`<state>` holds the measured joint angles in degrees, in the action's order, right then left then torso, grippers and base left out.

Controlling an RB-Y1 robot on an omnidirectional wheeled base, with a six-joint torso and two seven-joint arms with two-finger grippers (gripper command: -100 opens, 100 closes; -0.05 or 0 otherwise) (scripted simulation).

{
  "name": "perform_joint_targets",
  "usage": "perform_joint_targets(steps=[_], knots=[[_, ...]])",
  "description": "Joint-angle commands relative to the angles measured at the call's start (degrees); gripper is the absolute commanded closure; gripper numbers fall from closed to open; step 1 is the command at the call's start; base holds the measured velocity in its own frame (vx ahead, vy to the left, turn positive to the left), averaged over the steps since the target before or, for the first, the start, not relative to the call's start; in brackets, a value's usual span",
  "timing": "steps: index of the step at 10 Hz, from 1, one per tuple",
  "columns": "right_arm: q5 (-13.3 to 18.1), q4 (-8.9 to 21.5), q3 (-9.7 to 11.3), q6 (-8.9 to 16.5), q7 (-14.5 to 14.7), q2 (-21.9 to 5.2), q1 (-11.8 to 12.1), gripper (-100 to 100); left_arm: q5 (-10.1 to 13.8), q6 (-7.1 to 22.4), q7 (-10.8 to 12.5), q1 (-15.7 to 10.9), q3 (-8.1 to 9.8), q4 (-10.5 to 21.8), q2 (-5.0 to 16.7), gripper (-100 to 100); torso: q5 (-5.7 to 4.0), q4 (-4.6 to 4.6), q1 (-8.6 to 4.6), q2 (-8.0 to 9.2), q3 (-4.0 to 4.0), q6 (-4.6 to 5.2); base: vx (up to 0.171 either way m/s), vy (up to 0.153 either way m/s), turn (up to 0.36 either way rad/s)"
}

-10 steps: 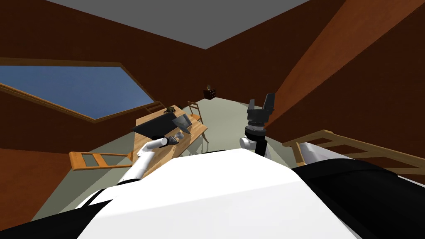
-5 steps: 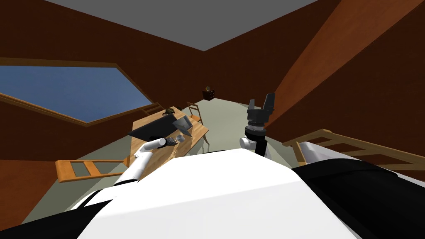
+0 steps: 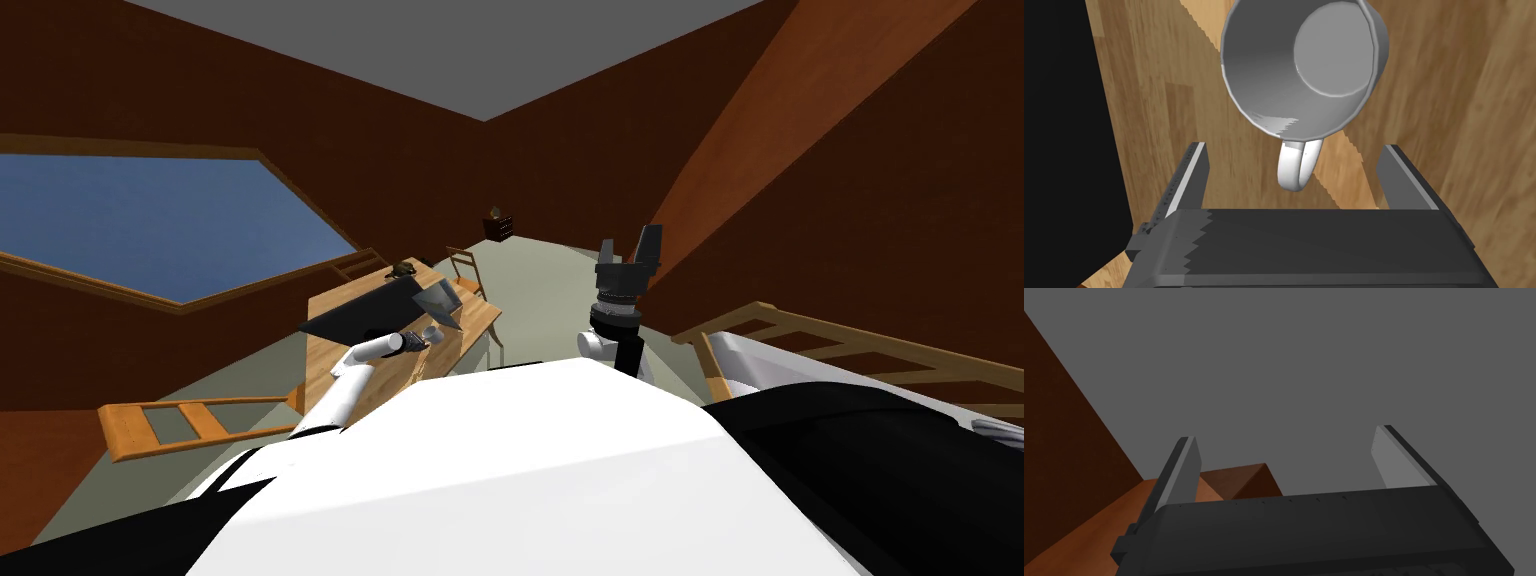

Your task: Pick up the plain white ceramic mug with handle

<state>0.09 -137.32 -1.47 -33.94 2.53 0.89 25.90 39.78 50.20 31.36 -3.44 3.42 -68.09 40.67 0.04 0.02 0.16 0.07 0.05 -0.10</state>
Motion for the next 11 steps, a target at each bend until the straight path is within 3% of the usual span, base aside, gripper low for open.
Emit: perform_joint_targets(steps=[1,5,6,7,9,10,11], knots=[[0.00,0.00,0.00,0.00,0.00,0.00,0.00,0,0.00,0.00,0.00,0.00,0.00,0.00,0.00,100,0.00,0.00,0.00,0.00,0.00,0.00,0.000,0.000,0.000],[0.00,0.00,0.00,0.00,0.00,0.00,0.00,0,0.03,0.03,-0.04,-0.08,-0.01,-0.12,0.00,100,0.13,-0.11,0.20,-0.19,-0.15,-0.05,0.000,0.000,0.000],[0.00,0.00,0.00,0.00,0.00,0.00,0.00,0,0.03,0.03,-0.03,-0.08,-0.02,-0.12,0.00,0,0.13,-0.11,0.21,-0.21,-0.16,-0.05,0.000,0.000,0.000],[0.00,0.00,0.00,0.00,0.00,0.00,0.00,0,0.99,1.05,-0.05,0.89,-0.10,-2.06,0.91,100,0.13,-0.11,0.22,-0.21,-0.16,-0.05,0.029,-0.025,0.162],[0.00,0.00,0.00,0.00,0.00,0.00,0.01,0,2.03,2.18,-0.10,1.83,-0.17,-4.26,1.89,100,0.09,-0.14,0.10,-0.32,-0.22,-0.11,0.044,-0.037,0.122],[0.00,0.00,0.00,0.00,0.00,0.00,0.01,0,1.67,1.77,-0.11,1.47,-0.15,-3.43,1.61,100,0.10,-0.13,0.08,-0.33,-0.22,-0.05,0.014,-0.015,0.014],[0.00,0.00,0.00,0.00,0.00,0.00,0.00,0,1.73,1.93,-0.09,1.50,-0.15,-3.57,1.67,0,0.12,-0.13,0.14,-0.29,-0.20,-0.03,0.000,0.000,0.000]])
